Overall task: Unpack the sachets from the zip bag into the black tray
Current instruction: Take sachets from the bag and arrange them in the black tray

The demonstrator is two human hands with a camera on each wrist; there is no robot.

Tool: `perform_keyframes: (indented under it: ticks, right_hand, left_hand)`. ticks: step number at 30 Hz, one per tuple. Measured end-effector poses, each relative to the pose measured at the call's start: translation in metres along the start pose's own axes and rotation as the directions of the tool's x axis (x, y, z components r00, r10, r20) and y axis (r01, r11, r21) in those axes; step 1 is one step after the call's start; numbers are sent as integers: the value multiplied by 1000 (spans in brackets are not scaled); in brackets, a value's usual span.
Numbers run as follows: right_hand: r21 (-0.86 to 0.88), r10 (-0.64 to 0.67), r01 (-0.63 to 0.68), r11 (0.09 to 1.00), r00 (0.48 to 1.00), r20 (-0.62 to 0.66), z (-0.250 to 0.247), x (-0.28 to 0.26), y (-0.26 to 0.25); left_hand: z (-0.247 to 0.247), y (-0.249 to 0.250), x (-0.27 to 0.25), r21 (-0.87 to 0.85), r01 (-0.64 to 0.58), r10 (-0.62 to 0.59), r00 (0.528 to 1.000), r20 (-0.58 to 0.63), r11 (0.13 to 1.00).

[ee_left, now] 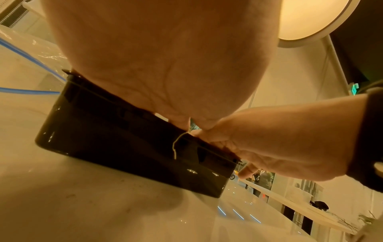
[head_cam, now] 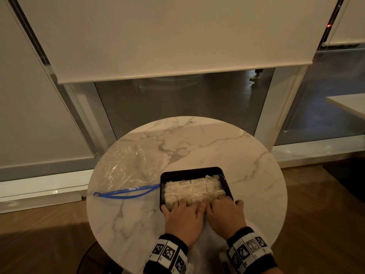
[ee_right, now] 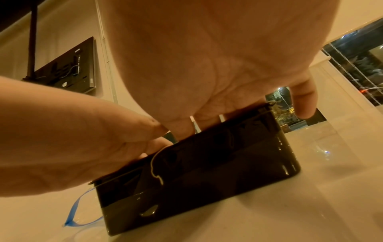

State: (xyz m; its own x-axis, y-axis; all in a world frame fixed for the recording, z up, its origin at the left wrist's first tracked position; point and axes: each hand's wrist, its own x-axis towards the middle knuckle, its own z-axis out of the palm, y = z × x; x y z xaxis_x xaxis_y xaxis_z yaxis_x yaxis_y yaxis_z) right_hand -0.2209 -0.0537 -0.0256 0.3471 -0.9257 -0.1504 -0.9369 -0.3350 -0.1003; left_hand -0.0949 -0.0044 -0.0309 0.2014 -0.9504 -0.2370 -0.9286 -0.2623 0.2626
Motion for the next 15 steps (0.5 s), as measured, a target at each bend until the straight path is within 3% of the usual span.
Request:
perform_keyframes:
  ticks: [9,15]
  right_hand:
    - [4,13,-13,1000,999,-30,11,5,0]
    - [22,27,-26,999,998,-48,10,6,1]
  left_hand:
    - [0,-4,1,8,-20,21,1000,-22,1000]
    - [-6,-17,-2,134,28,-1,981,-193,991]
